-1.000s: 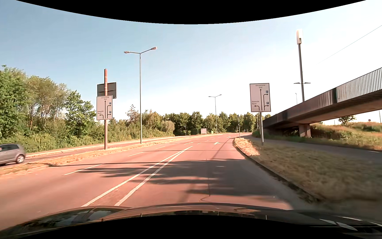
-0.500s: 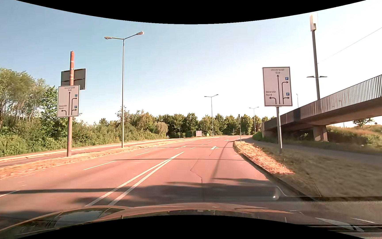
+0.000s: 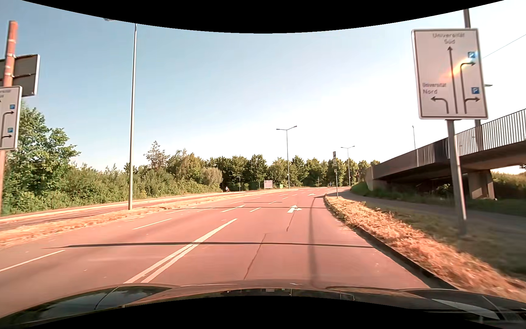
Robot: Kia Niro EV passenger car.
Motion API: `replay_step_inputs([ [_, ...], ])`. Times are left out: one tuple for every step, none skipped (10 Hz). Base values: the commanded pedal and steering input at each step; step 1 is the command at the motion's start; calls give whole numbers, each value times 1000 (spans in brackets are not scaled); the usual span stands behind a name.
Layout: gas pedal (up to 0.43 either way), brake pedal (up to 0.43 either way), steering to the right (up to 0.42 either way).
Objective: Follow the waypoints while adhering to traffic rules and regulations
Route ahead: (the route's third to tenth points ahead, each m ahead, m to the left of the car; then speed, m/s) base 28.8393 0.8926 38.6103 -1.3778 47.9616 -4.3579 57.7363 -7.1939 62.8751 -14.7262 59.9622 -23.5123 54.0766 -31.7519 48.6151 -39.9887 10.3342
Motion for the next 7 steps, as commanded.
replay_step_inputs([
  [248,12,25],
  [240,12,28],
  [209,12,29],
  [209,12,30],
  [197,0,31],
  [197,12,31],
  [189,12,31],
])
